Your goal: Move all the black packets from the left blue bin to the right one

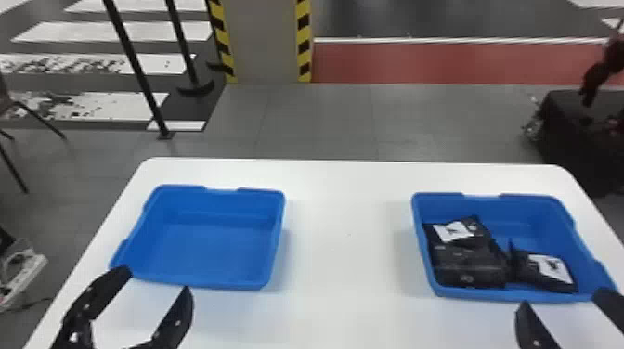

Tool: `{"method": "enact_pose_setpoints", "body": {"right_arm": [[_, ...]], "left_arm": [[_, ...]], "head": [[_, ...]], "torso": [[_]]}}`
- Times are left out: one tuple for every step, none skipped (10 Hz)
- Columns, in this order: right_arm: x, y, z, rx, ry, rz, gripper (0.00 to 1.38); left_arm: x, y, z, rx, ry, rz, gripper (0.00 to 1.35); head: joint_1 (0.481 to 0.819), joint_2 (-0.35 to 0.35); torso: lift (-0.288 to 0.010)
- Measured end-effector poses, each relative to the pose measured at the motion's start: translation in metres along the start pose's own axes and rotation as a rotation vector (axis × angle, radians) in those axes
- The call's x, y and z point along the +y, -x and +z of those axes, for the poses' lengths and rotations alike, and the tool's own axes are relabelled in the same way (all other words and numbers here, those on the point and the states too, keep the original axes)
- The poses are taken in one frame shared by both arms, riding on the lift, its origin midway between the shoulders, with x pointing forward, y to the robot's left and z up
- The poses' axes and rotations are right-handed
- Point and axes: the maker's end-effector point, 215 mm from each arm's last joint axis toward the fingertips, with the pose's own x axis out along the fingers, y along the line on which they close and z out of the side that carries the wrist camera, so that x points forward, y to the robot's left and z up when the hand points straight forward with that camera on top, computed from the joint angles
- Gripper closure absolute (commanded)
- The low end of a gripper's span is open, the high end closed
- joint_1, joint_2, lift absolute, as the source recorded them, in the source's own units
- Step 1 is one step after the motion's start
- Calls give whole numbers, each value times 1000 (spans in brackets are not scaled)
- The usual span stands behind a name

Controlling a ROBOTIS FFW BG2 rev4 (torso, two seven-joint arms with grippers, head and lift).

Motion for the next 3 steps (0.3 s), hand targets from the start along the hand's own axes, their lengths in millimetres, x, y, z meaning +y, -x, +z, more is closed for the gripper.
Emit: {"method": "enact_pose_setpoints", "body": {"right_arm": [[0, 0, 0, -1, 0, 0, 237], [0, -1, 0, -2, -1, 0, 237], [0, -1, 0, -2, -2, 0, 237]], "left_arm": [[0, 0, 0, 0, 1, 0, 194], [0, 0, -1, 1, 2, 0, 194], [0, 0, -2, 3, 4, 1, 194]], "head": [[695, 63], [695, 63], [695, 63]], "torso": [[-110], [-110], [-110]]}}
